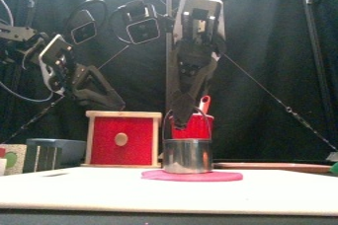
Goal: Get the cutter from the drawer then cut the dough then place the extra dough in the bowl
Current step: Cut the dough
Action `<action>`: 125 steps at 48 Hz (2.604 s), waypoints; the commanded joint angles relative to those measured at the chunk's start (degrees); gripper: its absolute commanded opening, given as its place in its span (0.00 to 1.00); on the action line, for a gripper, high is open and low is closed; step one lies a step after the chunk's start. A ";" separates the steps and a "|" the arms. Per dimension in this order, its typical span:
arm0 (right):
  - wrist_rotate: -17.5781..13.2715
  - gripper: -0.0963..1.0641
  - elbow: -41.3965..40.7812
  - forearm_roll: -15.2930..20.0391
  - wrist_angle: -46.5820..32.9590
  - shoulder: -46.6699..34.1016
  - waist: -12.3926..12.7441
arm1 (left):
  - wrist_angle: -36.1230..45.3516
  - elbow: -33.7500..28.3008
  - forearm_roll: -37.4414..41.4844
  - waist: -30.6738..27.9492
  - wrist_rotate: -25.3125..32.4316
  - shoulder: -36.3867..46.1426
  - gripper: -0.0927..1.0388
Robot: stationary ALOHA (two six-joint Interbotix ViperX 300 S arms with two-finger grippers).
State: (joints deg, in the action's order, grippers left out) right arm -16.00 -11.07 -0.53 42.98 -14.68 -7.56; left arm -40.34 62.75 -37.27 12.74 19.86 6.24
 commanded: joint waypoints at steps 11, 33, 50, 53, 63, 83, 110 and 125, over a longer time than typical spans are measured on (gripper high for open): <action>-0.09 0.73 0.79 -1.76 -2.99 4.48 -0.18 | -0.18 -1.14 0.97 0.88 0.09 1.41 0.42; -0.18 0.73 -21.53 -2.72 -35.16 19.51 -1.23 | -2.72 -2.72 3.34 1.41 0.18 1.41 0.42; 0.44 0.72 -43.15 0.35 -75.23 25.22 -1.49 | -15.21 -3.60 16.87 2.55 0.18 -1.58 0.41; 0.62 0.72 -45.35 0.09 -78.75 24.87 -1.41 | -16.44 -3.78 18.19 2.55 0.26 -2.55 0.41; 0.44 0.72 -45.35 -1.23 -72.77 23.99 -1.32 | -14.59 -4.13 18.72 2.55 0.00 -4.57 0.41; 0.97 0.73 -46.32 -1.14 -83.50 19.78 -1.32 | -15.73 -7.38 18.63 3.78 -5.27 -9.58 0.74; 15.38 0.73 -46.14 22.76 -105.47 5.80 -12.74 | -28.30 -10.37 19.51 6.15 -12.13 -23.12 0.82; 14.94 0.73 -44.47 24.35 -105.12 3.78 -13.36 | -27.77 -10.20 19.25 6.24 -12.22 -23.73 0.75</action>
State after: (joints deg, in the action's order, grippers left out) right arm -1.05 -56.34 23.55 -61.88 -11.69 -21.09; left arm -67.94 53.17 -17.84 18.90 7.73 -18.11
